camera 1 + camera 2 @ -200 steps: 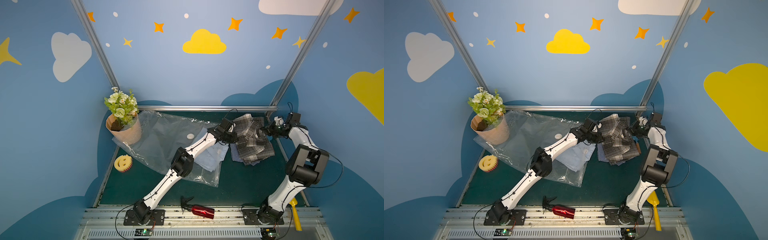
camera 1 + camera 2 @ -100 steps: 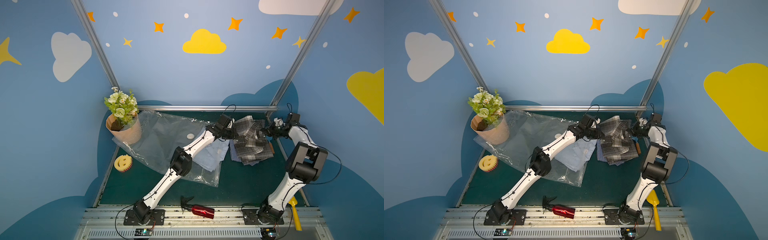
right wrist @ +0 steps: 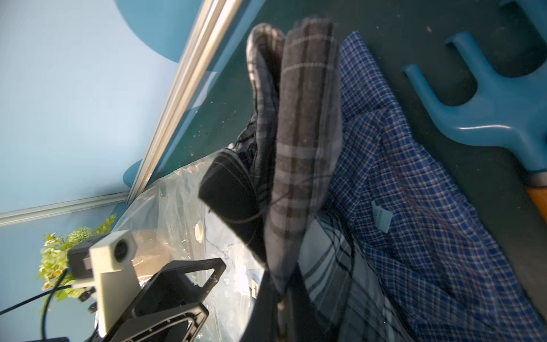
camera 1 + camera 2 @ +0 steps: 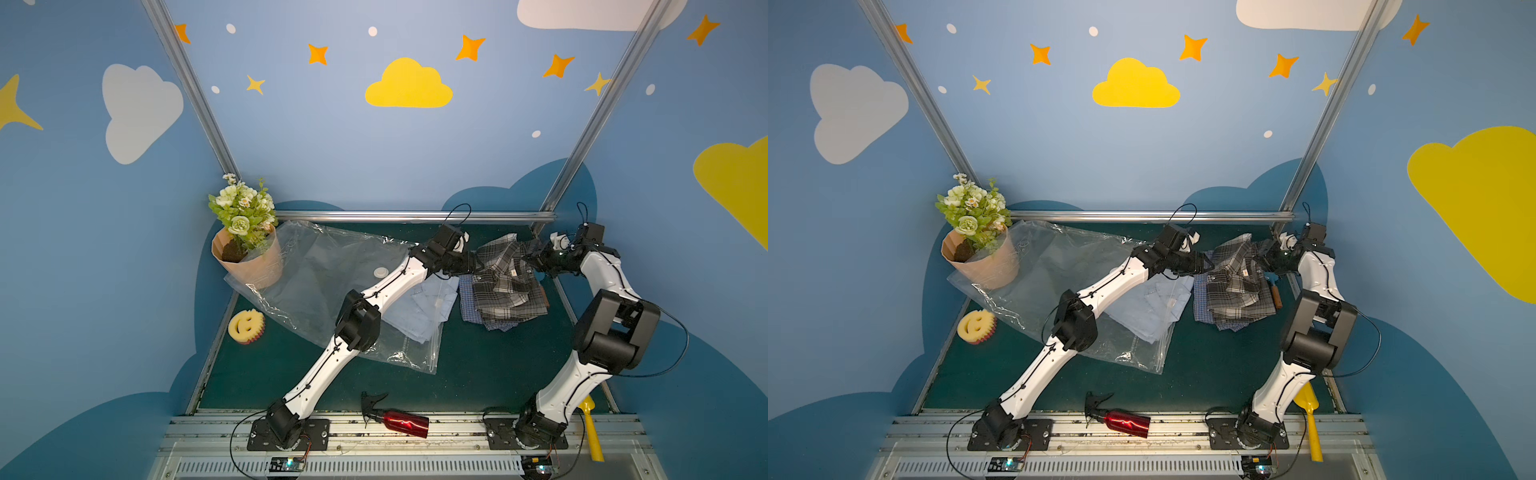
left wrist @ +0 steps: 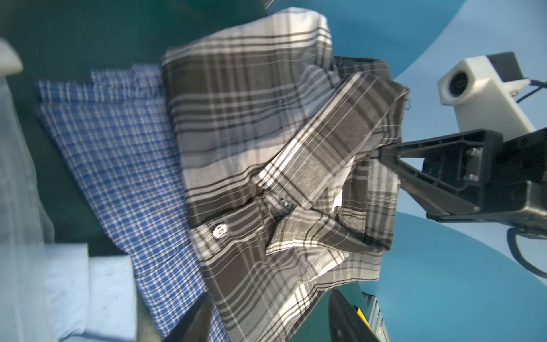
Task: Take the shirt out of the vacuum bag
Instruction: Place the shirt at the center of the board.
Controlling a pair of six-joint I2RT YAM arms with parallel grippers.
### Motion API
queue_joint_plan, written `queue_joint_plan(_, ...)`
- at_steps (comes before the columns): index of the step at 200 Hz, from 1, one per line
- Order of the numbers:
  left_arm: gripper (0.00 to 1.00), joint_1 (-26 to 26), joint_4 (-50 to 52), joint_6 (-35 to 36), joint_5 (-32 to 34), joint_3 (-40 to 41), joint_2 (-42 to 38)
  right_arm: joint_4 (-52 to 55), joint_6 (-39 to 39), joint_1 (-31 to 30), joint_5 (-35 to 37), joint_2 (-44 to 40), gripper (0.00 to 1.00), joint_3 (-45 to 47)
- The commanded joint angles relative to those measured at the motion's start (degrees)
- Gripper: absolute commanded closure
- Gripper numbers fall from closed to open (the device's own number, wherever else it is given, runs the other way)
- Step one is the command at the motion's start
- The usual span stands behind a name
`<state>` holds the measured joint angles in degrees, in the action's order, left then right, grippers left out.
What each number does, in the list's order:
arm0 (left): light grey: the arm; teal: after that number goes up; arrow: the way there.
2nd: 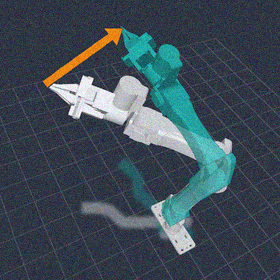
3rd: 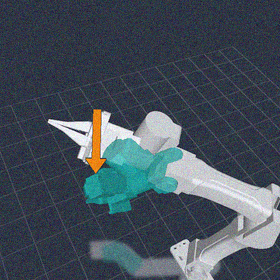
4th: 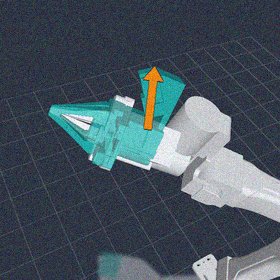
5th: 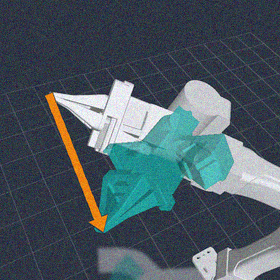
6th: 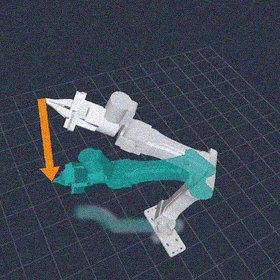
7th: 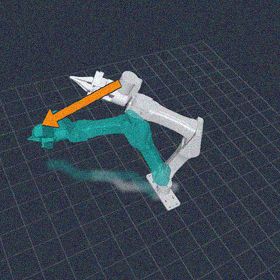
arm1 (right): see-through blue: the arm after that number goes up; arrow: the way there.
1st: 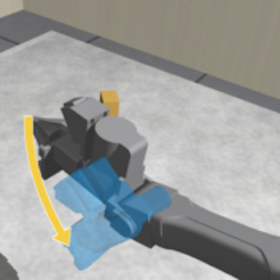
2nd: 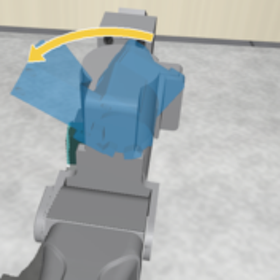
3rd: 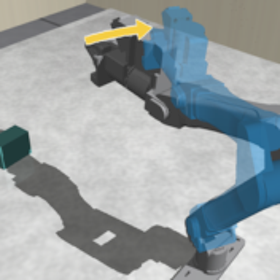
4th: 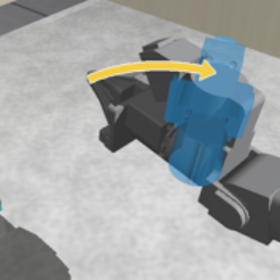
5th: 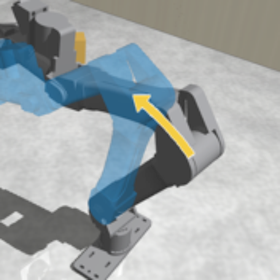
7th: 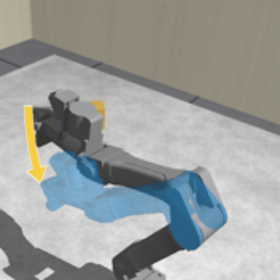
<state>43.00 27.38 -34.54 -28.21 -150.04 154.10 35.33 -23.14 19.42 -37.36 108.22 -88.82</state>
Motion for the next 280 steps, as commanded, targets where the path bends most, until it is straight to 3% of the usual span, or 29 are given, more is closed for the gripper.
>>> queue_joint_plan(1,0.34,-0.42,-1.99,-2.58,-3.09,0.76,2.18,-0.62,0.47,-0.15,-0.42,1.45,1.00,-0.88)
queue_joint_plan(49,0.36,0.70,-3.47,-4.82,-7.06,0.76,4.17,-2.23,-0.37,-0.10,-0.52,2.11,1.00,-0.31)
queue_joint_plan(173,0.42,2.30,-6.19,-9.94,-9.49,-2.28,10.52,-5.22,-1.99,-0.14,-2.34,3.02,1.00,1.14)
queue_joint_plan(233,0.76,2.69,-5.90,-9.33,-9.63,-3.60,8.79,-5.49,-2.16,-0.25,-2.32,2.37,1.00,1.32)
queue_joint_plan(280,0.88,3.05,-4.65,-8.12,-9.48,-3.35,6.19,-5.49,-2.25,-0.31,-2.27,0.99,1.00,1.95)
